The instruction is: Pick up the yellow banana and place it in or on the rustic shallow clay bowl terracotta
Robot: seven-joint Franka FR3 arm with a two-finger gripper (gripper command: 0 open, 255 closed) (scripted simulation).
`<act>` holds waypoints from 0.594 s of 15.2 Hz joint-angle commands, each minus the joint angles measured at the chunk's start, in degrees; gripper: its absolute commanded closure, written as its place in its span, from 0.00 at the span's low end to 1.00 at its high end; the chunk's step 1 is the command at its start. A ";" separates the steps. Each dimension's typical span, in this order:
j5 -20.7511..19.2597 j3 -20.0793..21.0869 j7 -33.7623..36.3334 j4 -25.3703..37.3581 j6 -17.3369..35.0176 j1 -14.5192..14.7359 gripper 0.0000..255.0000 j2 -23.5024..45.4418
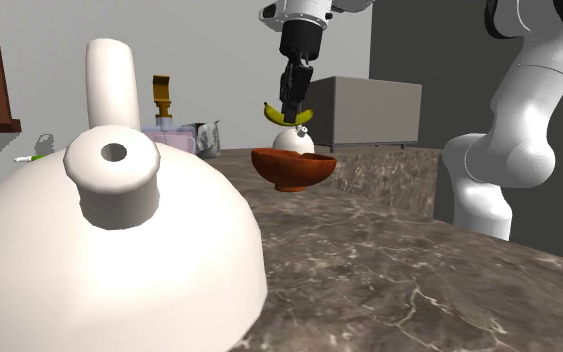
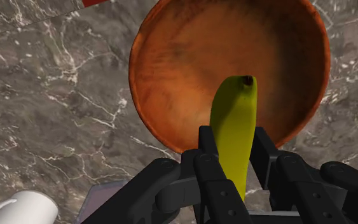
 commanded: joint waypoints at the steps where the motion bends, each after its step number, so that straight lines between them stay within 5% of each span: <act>1: 0.06 0.01 -0.05 -1.89 1.64 0.03 1.00 -0.28; 9: 0.19 0.23 -0.02 -7.07 6.98 0.13 1.00 -0.12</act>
